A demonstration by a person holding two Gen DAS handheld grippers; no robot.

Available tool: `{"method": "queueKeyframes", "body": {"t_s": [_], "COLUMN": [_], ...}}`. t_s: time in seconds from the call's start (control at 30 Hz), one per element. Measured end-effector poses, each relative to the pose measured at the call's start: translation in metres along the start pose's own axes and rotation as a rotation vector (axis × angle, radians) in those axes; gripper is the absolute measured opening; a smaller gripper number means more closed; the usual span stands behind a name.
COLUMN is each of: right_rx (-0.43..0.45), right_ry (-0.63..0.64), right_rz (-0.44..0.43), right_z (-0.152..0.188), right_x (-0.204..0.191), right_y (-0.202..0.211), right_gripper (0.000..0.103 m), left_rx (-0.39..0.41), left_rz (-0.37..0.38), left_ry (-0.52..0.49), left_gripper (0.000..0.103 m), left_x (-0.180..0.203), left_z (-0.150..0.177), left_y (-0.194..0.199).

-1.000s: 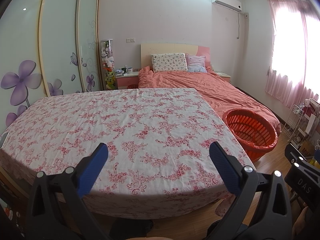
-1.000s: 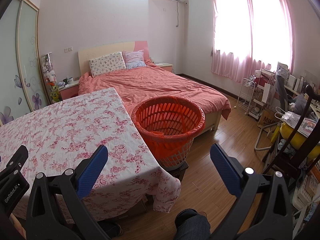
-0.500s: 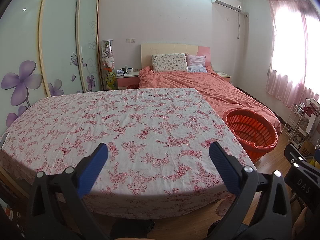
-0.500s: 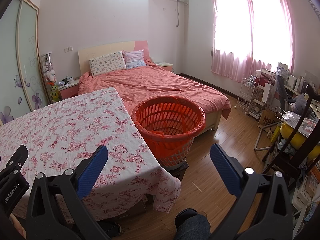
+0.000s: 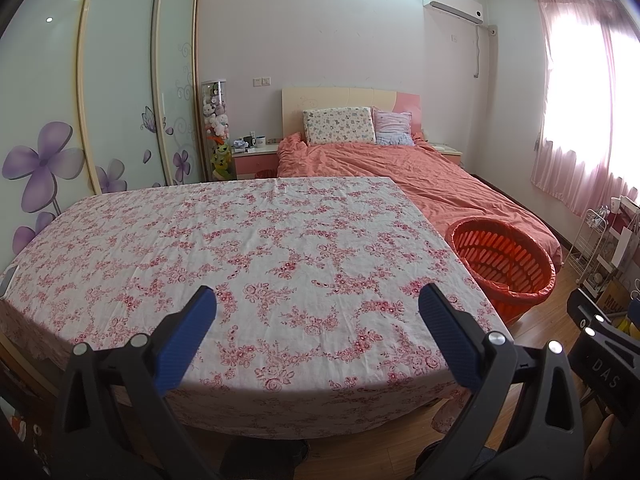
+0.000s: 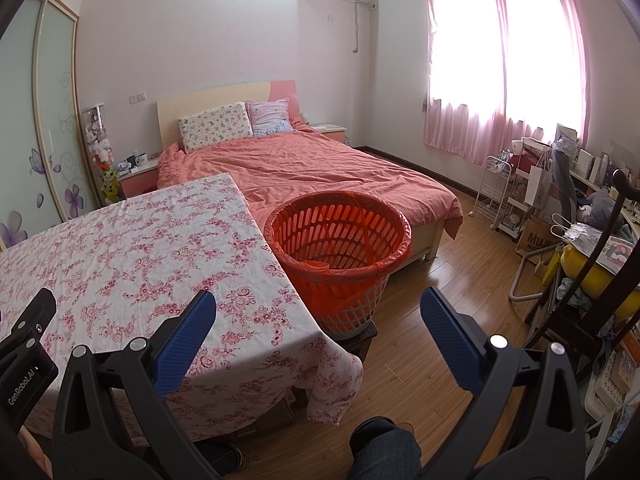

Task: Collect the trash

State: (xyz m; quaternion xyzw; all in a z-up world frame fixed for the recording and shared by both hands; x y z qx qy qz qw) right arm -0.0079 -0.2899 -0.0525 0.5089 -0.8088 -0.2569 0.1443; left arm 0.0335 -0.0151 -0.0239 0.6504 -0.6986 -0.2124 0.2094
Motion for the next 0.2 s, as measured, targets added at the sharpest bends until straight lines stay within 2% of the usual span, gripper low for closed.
{"method": "queueKeyframes", "body": {"t_s": [0.2], "right_rx": [0.0], "right_ry": [0.0], "right_rz": [0.0], "right_z": [-0.0004], "right_x": [-0.0001], "right_y": [0.0], "right_gripper": [0.101], "left_rx": [0.001], "left_rz": [0.002], "left_ry": [0.0], "left_gripper": [0.099], "left_x": [-0.0016], "left_z": [0.0007], "left_y": [0.0003]}}
Point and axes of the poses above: each gripper's, at about its wrist camera, not at the fingertips, and y roughly against the way its jaws point, x to its right, z to its underside, the point moved 4 cm from there along -y, roughly the way its jaws point, and after that the axes turned 5 degrees about -x, right-handed, at the moved point
